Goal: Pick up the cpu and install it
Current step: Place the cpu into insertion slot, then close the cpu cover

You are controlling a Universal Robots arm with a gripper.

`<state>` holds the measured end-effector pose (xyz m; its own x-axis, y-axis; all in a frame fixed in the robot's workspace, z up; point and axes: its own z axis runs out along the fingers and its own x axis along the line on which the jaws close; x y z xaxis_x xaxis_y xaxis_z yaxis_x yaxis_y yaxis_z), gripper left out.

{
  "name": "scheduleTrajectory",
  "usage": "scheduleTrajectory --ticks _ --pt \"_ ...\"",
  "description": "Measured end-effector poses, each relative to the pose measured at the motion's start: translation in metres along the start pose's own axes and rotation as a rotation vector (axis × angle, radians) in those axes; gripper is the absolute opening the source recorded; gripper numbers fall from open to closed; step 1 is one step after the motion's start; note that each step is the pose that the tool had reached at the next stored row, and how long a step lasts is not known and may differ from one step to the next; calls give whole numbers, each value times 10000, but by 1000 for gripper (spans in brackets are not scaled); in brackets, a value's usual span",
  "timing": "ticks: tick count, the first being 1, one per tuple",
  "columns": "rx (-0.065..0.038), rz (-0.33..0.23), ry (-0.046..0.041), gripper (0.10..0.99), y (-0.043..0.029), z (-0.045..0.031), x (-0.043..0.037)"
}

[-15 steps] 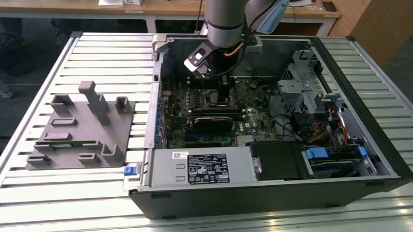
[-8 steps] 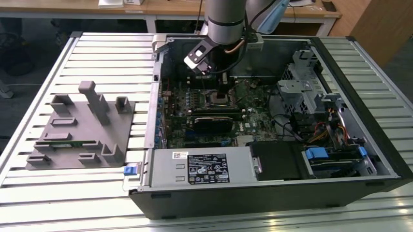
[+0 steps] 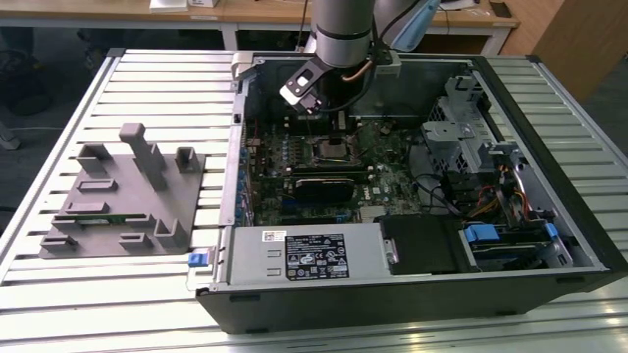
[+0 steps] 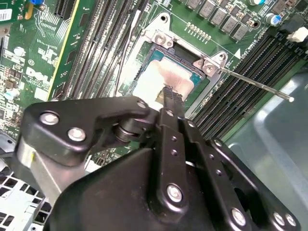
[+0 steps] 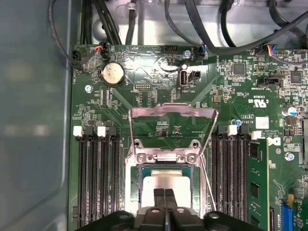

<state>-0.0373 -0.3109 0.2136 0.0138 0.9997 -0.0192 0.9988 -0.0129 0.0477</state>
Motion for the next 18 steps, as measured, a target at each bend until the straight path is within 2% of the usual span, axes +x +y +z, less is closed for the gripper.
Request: scheduleTrajectory --ticks 2,9,18 --pt "-1 1 0 106 1 1 -10" --pt "-1 3 32 106 2 -12 -13" --pt "1 2 30 106 2 -22 -14"
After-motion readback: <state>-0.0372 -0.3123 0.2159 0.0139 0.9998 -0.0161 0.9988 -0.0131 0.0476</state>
